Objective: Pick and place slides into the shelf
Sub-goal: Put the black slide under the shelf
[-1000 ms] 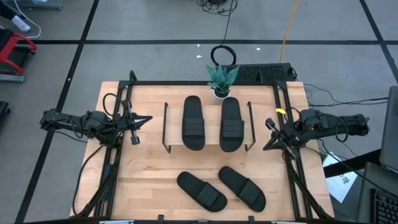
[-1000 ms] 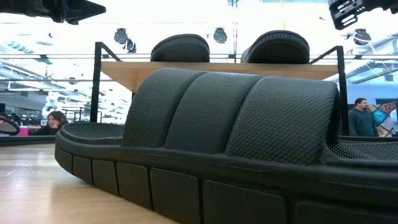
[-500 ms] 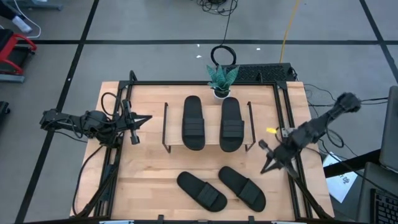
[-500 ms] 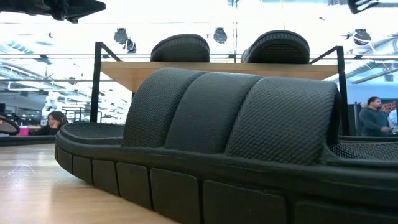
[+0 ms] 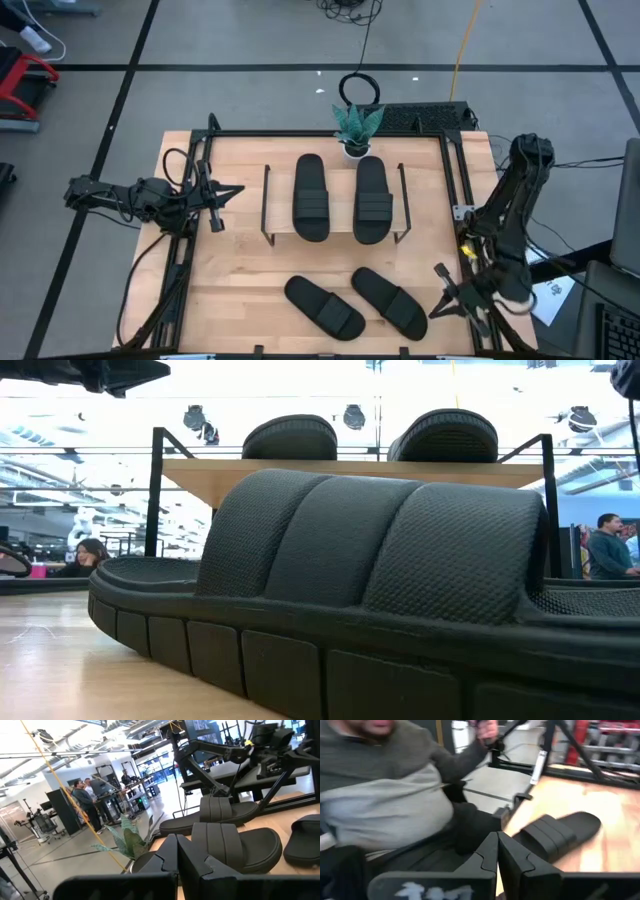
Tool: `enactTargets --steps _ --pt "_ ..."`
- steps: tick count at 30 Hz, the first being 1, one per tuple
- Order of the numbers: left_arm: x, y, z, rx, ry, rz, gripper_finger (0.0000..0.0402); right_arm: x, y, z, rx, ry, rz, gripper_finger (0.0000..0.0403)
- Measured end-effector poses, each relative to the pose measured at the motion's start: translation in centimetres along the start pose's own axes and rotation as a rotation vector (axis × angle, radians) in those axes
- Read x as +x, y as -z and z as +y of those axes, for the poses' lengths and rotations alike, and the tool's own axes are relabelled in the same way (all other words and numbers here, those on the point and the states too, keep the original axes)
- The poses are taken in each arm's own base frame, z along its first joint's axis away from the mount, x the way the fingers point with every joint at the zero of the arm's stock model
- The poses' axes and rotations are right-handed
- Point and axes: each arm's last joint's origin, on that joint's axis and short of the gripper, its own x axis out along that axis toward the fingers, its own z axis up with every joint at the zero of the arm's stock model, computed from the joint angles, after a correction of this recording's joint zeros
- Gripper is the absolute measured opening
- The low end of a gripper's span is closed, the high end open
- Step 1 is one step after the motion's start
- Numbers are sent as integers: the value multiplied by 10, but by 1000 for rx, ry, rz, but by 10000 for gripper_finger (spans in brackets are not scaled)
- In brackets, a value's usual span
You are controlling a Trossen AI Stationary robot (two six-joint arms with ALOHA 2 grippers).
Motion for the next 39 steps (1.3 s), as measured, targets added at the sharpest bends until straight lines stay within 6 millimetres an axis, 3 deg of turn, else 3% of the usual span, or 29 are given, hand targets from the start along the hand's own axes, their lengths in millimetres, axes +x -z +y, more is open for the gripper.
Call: enactTargets --steps 5,13,21,30,33,39 --pt "0 0 0 -45 1 -1 1 7 14 24 65 77 29 0" --pt "0 0 0 -90 0 -2 2 36 37 53 223 113 111 0" --pt "0 -3 1 -56 -10 -29 3 47 56 52 597 211 104 0" --pt "0 -7 3 -22 -26 -66 1 54 59 44 829 268 87 0" --pt "0 -7 3 -1 -26 -64 2 54 62 42 809 274 134 0" --pt "0 -6 2 7 -22 -55 6 51 74 29 556 351 276 0"
